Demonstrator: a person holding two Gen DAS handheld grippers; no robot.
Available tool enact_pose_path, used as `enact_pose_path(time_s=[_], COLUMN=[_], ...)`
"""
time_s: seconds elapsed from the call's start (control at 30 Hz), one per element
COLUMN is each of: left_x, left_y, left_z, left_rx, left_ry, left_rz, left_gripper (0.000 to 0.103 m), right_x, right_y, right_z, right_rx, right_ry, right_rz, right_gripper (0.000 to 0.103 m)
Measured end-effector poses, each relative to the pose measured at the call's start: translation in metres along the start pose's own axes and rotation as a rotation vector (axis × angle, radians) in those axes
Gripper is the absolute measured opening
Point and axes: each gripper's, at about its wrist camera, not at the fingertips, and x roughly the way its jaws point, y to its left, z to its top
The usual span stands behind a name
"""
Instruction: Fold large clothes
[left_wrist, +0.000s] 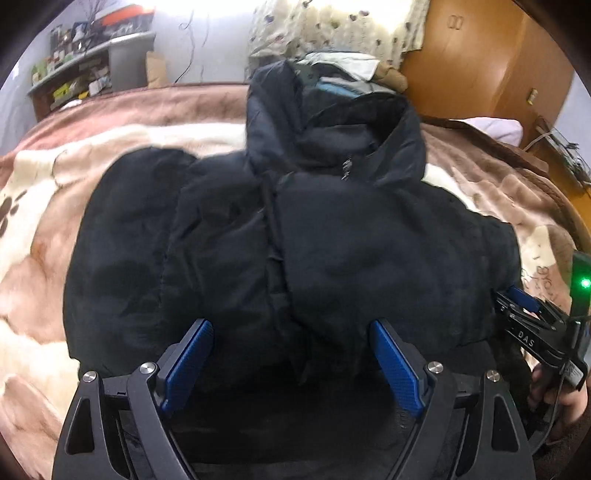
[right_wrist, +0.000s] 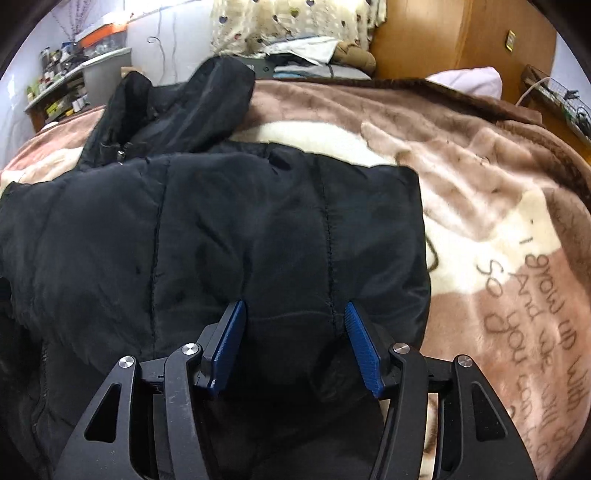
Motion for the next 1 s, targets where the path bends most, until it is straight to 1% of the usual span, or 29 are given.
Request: enact_pose_path(time_s=[0.1, 0.17, 0.23, 0.3, 0.37, 0.47, 0.5, 0.53, 0.63, 0.67, 0.77, 0.8, 0.87, 0.93, 1.0], left_x=[0.009, 0.005, -0.01, -0.036, -0.061, -0.111, -0.133, -0.145, -0.19, -0.203, -0.238, -0.249, -0.263, -0.273, -0.277], left_y=[0.001, 0.007, 0.012, 0.017, 0.02, 0.022, 0.024, 0.025, 0.028, 0.027, 0.018, 0.013, 0.005, 0.0, -0.005], left_z=[0.001, 0.002, 0.002, -0.002, -0.005, -0.01, -0.013, -0.014, -0.018, -0.019, -0.02, -0.019, -0.016, -0.014, -0.01], left_rx=[0.0, -0.037, -0.072, -0.074, -0.068, -0.047, -0.052, -0.061, -0.082, -0.078, -0.05, -0.037, -0.02, -0.017, -0.018], left_ry=[0.038, 0.059, 0.058, 0.037, 0.021, -0.039, -0.07, -0.083, -0.123, -0.135, -0.174, -0.18, -0.194, -0.207, -0.222], left_rz=[0.012, 0.017, 0.001, 0.006, 0.012, 0.045, 0.05, 0.047, 0.053, 0.067, 0.091, 0.092, 0.076, 0.06, 0.035], left_gripper=[0.087, 0.086, 0.087, 0.087, 0.086, 0.087, 0.087, 0.087, 0.086, 0.086, 0.087, 0.087, 0.087, 0.087, 0.086], right_x=[0.001, -0.005, -0.029, -0.062, -0.088, -0.143, -0.161, -0.173, -0.219, -0.233, -0.266, -0.273, -0.288, -0.293, -0.294], right_y=[0.001, -0.005, -0.012, -0.023, -0.03, -0.039, -0.043, -0.046, -0.052, -0.055, -0.066, -0.07, -0.075, -0.079, -0.08], right_z=[0.003, 0.008, 0.01, 0.01, 0.009, 0.004, 0.002, 0.0, -0.004, -0.006, -0.01, -0.009, -0.009, -0.006, -0.002], right_rx=[-0.015, 0.013, 0.058, 0.114, 0.132, 0.126, 0.129, 0.133, 0.118, 0.104, 0.103, 0.103, 0.08, 0.074, 0.087], right_ry=[0.029, 0.063, 0.026, -0.023, -0.037, -0.104, -0.128, -0.141, -0.185, -0.197, -0.234, -0.243, -0.277, -0.285, -0.286], right_rz=[-0.012, 0.003, 0.05, 0.098, 0.11, 0.143, 0.163, 0.179, 0.177, 0.18, 0.197, 0.187, 0.177, 0.182, 0.215], right_gripper=[0.057, 0.057, 0.057, 0.057, 0.057, 0.057, 0.057, 0.057, 0.057, 0.057, 0.057, 0.058, 0.061, 0.061, 0.062])
